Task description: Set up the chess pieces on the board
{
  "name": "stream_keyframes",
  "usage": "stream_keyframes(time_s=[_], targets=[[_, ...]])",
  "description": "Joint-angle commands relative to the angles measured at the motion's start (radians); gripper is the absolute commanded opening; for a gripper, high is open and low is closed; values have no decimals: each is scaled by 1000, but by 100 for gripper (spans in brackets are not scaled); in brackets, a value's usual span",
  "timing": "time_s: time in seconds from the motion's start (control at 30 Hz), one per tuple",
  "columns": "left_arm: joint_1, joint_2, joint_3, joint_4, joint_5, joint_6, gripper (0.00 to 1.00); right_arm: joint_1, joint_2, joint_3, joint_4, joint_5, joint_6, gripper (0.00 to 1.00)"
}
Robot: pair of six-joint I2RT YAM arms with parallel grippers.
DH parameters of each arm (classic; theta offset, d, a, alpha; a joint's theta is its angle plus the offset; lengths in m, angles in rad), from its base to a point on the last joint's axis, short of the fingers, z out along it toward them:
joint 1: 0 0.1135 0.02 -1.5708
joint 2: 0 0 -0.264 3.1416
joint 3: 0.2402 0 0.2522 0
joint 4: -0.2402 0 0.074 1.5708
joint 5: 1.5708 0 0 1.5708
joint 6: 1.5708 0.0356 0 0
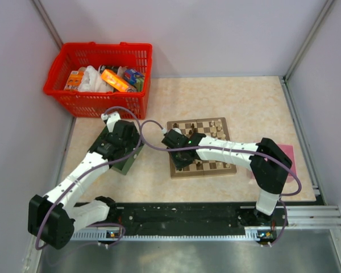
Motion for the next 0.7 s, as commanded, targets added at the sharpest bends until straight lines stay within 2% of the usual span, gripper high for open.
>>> stream_keyframes(time_s=[0.0, 0.4, 0.67], targets=[[3, -22, -2, 24, -12, -7, 97, 12, 5, 43, 36, -20, -17, 29], [6, -16, -2, 26, -3, -3, 97, 12, -1, 46, 38, -23, -17, 25], [5, -27, -7, 23, -12, -6, 97, 12, -31, 47, 32, 17, -14, 27]])
